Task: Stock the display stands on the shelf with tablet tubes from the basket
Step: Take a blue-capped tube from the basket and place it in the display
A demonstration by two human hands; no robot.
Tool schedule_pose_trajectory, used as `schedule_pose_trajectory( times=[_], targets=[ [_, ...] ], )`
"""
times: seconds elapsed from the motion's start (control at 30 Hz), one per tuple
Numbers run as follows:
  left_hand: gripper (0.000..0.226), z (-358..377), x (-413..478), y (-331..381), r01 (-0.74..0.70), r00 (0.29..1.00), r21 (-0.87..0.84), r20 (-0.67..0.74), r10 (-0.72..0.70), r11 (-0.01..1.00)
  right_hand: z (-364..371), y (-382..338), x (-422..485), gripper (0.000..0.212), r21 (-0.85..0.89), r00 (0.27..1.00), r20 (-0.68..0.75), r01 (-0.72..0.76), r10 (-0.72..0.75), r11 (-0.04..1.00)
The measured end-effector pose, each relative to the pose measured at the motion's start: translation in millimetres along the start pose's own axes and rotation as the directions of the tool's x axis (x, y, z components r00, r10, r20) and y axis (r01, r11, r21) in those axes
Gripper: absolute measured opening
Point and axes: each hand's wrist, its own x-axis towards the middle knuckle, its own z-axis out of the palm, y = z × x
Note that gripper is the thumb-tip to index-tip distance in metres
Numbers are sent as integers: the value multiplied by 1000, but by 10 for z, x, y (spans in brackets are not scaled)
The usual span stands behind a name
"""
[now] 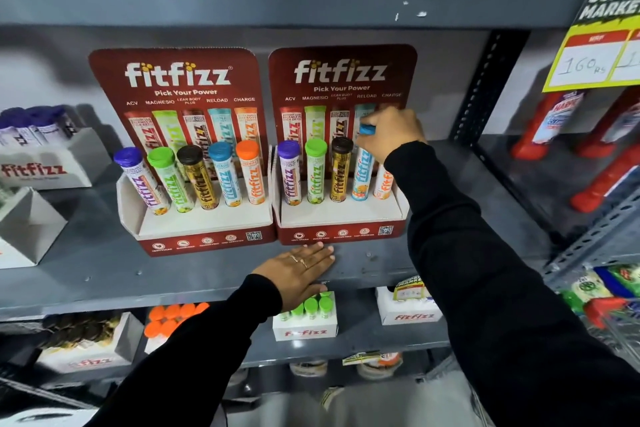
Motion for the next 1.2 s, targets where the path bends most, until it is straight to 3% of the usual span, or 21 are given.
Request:
schedule_pose_trajectory(
  times=[0.47, 0.73, 0.87, 1.03, 1.2],
  targets=[
    [73, -25, -10, 3, 27, 994, -8, 102, -26, 1000, 135, 37, 46, 37, -154, 992, 123, 24, -5, 988],
    [75, -56, -25, 19, 42, 987, -6, 153, -40, 999, 194, 43, 4, 34, -190, 996, 62, 78, -67, 979],
    [99, -83, -3, 56, 38, 982, -27, 185, -32, 999, 195, 26, -10, 35, -208, 997, 48, 72, -63, 975],
    [107, -103, 25, 57, 44, 976, -15, 213, -40, 999, 203, 12, -46, 35, -240, 997, 4, 72, -73, 968],
    [99, -127, 20, 78, 48, 972, -37, 232, -38, 998, 265, 9, -113, 35, -238, 996, -68, 45, -63, 970]
  ],
)
